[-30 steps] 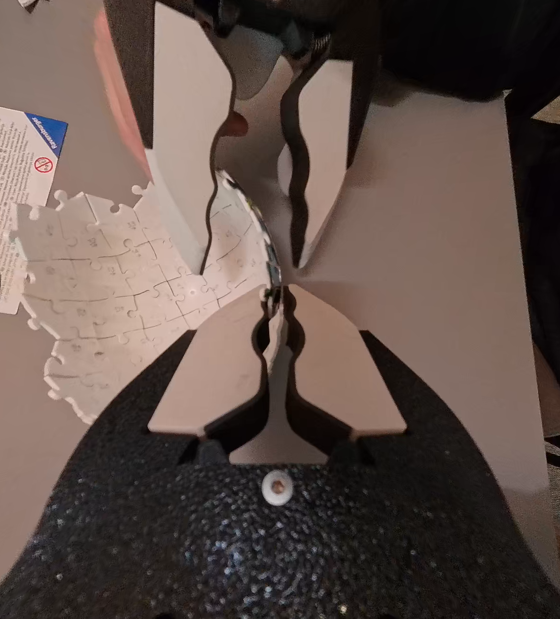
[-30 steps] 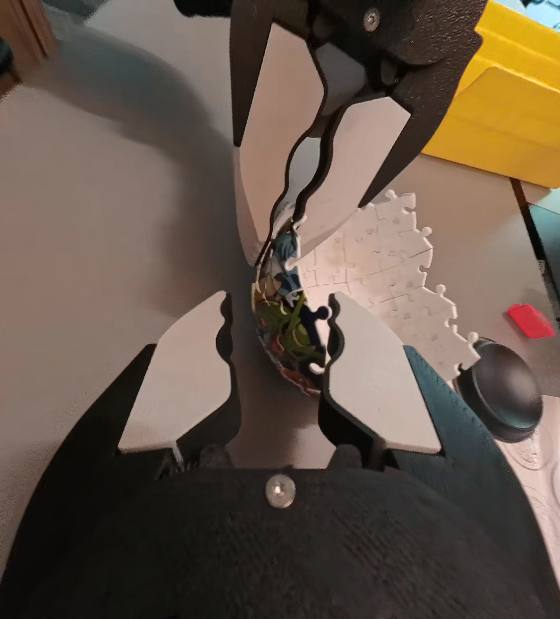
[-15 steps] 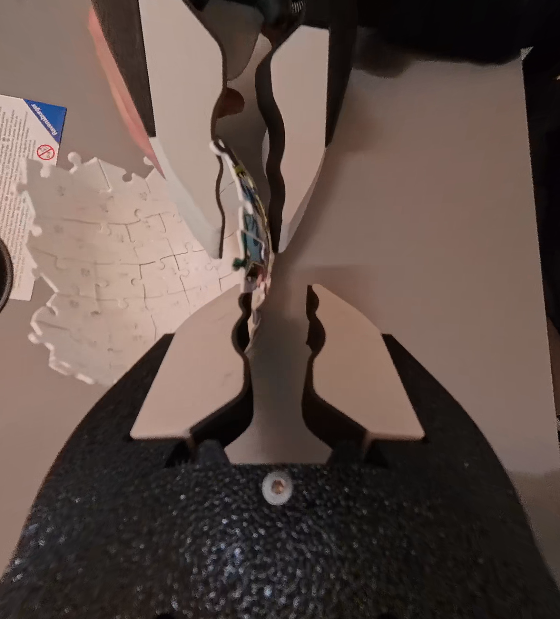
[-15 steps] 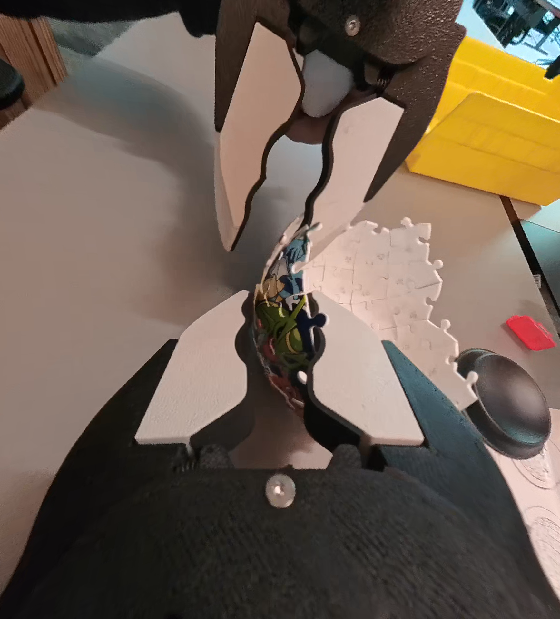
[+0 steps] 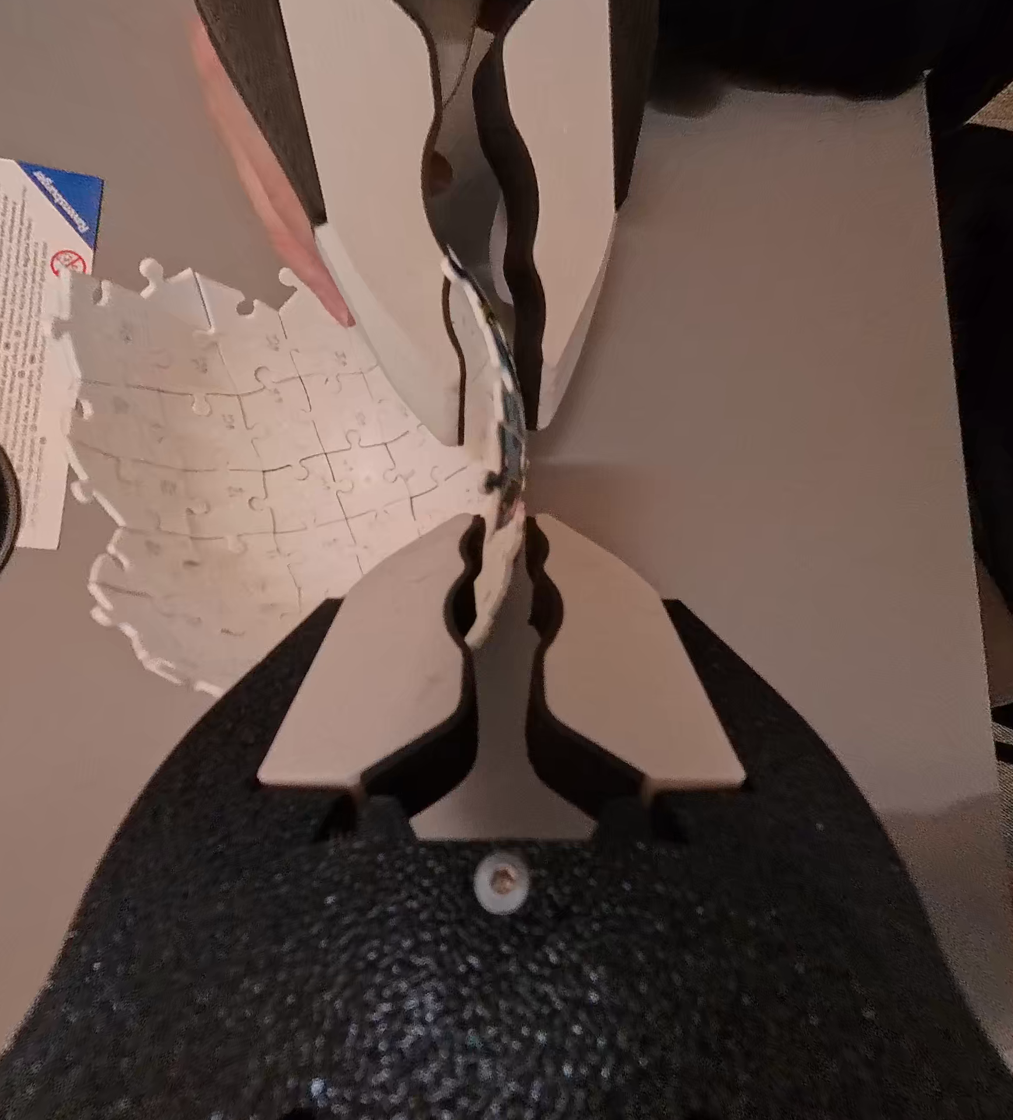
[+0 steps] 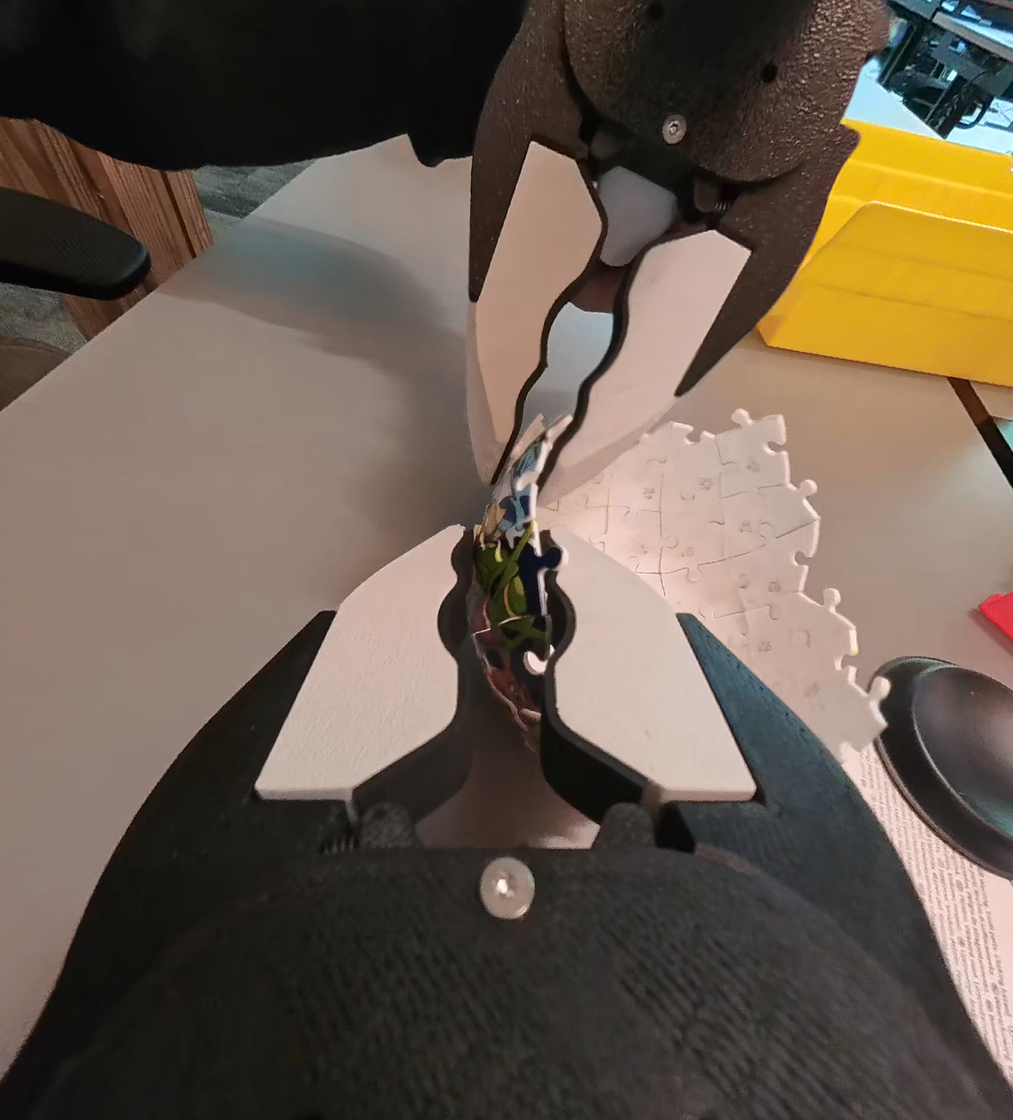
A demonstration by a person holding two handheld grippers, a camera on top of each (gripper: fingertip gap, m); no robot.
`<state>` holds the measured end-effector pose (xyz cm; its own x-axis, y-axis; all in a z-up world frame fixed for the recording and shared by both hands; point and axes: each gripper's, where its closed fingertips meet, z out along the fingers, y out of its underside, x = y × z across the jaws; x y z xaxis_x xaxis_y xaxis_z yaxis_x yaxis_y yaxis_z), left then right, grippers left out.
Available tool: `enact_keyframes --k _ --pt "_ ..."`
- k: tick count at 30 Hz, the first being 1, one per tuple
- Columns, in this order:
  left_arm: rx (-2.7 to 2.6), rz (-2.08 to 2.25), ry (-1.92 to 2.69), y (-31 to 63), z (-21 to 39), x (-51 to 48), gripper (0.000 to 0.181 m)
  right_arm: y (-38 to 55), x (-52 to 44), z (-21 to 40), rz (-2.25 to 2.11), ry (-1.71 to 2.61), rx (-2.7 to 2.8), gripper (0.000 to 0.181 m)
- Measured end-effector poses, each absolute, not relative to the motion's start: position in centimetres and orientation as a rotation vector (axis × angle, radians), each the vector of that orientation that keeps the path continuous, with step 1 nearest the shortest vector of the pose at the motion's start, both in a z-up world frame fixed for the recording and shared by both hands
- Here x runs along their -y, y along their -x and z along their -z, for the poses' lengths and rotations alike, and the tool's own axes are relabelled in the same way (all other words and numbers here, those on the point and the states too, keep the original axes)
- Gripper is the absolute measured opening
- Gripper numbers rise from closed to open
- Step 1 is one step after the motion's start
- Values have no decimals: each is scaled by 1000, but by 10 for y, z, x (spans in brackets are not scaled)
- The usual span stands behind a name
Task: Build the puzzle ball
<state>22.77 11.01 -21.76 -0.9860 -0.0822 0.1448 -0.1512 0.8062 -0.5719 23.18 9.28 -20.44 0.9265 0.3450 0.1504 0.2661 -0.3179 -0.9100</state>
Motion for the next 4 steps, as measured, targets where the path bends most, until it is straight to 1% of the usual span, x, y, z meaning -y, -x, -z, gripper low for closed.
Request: enact_keyframes --k 1,4 --pt "2880 -915 -193 -228 217 -112 12 -233 -92 204 -83 1916 444 20" --pt "2910 -877 -184 -227 220 -119 10 -232 -90 205 -106 1918 443 18"
